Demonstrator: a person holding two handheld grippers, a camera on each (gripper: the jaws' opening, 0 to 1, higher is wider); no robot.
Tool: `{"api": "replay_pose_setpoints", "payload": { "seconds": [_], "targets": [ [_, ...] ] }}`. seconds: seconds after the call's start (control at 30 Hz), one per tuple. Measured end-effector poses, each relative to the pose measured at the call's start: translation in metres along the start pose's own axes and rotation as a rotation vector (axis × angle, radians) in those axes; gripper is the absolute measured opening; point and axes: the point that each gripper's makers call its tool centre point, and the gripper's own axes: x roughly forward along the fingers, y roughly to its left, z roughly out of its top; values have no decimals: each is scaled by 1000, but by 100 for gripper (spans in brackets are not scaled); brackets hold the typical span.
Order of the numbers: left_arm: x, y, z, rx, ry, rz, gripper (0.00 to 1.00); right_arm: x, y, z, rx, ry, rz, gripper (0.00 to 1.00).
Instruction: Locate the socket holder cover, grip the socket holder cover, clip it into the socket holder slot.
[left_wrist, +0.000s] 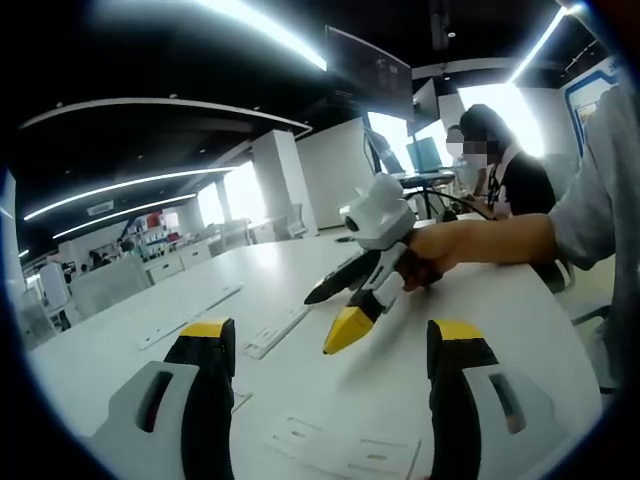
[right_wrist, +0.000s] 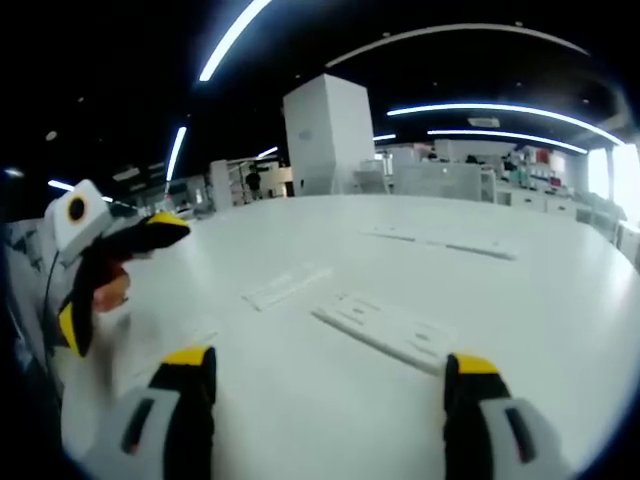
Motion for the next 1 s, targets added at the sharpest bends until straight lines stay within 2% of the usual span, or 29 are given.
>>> {"api": "replay_pose_setpoints", "payload": {
  "seconds": [1.0],
  "targets": [
    [1,-1,-3,0,12,-5,77,1,7,-1,-9,-2,19,95]
  ]
}}
